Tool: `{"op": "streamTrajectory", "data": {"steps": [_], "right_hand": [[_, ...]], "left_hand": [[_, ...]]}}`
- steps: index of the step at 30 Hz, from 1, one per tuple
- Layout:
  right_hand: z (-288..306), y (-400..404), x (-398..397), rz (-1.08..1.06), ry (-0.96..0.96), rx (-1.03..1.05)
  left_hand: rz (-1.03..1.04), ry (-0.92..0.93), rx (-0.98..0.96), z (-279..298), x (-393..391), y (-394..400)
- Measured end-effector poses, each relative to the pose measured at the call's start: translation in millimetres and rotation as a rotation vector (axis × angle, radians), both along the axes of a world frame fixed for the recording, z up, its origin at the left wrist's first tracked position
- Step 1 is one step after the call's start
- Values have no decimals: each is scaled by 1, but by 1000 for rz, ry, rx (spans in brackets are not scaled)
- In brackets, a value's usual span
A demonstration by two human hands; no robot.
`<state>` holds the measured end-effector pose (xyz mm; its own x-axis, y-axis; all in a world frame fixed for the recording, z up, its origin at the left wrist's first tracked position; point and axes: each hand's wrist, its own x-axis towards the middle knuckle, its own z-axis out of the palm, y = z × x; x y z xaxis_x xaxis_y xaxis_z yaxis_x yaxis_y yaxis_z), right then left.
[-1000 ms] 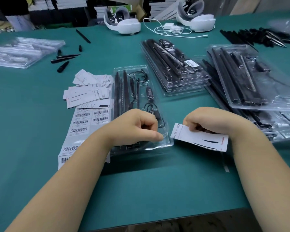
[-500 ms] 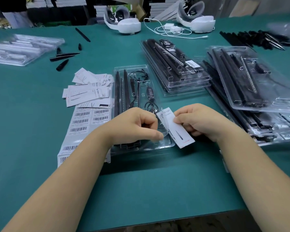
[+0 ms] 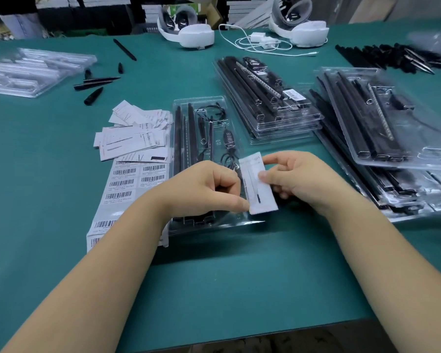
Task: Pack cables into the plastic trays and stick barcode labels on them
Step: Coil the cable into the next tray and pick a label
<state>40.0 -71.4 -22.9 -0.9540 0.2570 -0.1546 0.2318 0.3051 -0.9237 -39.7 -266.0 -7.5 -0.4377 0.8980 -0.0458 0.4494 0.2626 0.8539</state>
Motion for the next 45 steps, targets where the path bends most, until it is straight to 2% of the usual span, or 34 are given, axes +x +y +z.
{"op": "streamTrajectory", "data": {"steps": [6,9,12,16,21,23,27,31,35,39,41,45], "right_hand": [[-9,-8,-11,-87,103,138],[-7,-4,-12,-99,58,13],[-2,4,-8,-18,6,-114],[0,4,-6,110,-22,-93],[-3,-12,-12,-56,48,-83],[-8,-20,-16,-150,114,-15],[-14,-25,-21,-186,112,397],[-16,-28,-23,-170,127,470],[-11,-26,-16,-64,126,494],[8,-12,6,288,118,364],[12,-7,13,398,58,282],[8,-8,8,318,99,366]], "left_hand": [[-5,-14,0,0,1,1],[-1,-5,-3,0,0,1],[1,2,-7,1,0,1],[0,-4,-2,1,0,1],[-4,-13,-5,1,1,1],[-3,-16,-2,0,1,2],[-1,-12,-12,-1,2,2],[-4,-2,-21,-1,2,1],[-6,-3,-18,-1,3,1],[-10,4,-16,-1,2,1],[-6,5,-25,0,3,1],[-1,13,-27,1,4,1]]}}
